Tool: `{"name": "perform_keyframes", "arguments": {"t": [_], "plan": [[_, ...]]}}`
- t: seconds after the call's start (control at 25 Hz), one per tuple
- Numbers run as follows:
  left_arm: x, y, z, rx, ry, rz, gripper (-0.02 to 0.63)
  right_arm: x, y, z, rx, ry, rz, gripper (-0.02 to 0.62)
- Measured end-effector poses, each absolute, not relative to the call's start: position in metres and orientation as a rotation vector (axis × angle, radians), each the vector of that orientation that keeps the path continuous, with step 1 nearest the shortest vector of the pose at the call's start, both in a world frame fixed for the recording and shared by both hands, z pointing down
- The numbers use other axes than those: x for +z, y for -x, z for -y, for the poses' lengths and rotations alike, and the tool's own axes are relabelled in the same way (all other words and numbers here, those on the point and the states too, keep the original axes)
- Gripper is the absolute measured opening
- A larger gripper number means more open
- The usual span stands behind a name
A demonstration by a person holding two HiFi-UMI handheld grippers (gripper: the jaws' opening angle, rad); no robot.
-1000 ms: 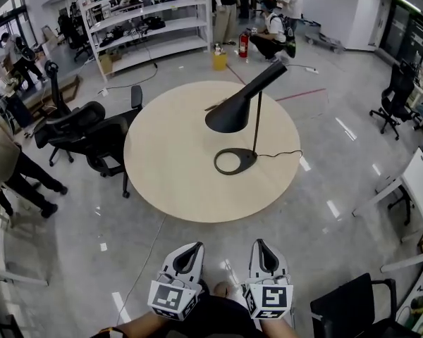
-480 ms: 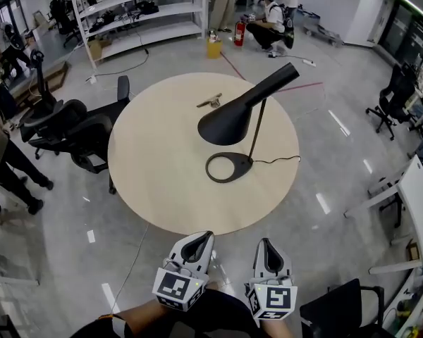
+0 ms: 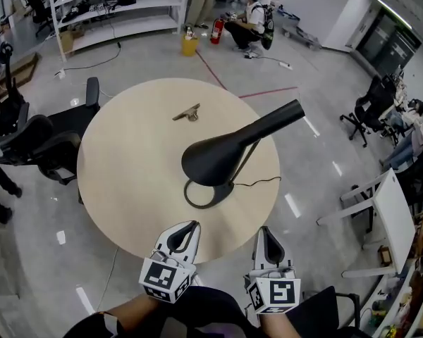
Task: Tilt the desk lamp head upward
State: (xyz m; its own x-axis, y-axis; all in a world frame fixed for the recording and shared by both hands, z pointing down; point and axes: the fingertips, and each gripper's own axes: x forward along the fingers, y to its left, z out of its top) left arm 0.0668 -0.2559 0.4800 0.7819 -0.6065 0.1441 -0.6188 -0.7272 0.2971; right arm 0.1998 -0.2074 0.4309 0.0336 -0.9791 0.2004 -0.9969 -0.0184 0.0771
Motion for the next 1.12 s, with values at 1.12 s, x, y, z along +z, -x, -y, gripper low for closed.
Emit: {"name": "perform_keyframes", "arguments": {"t": [1.12], "plan": [[0.502, -0.097, 0.369, -0.125, -2.464, 0.858, 0.155, 0.235, -0.277, 0.419, -0.434, -1.950, 2.219, 0.018]]}}
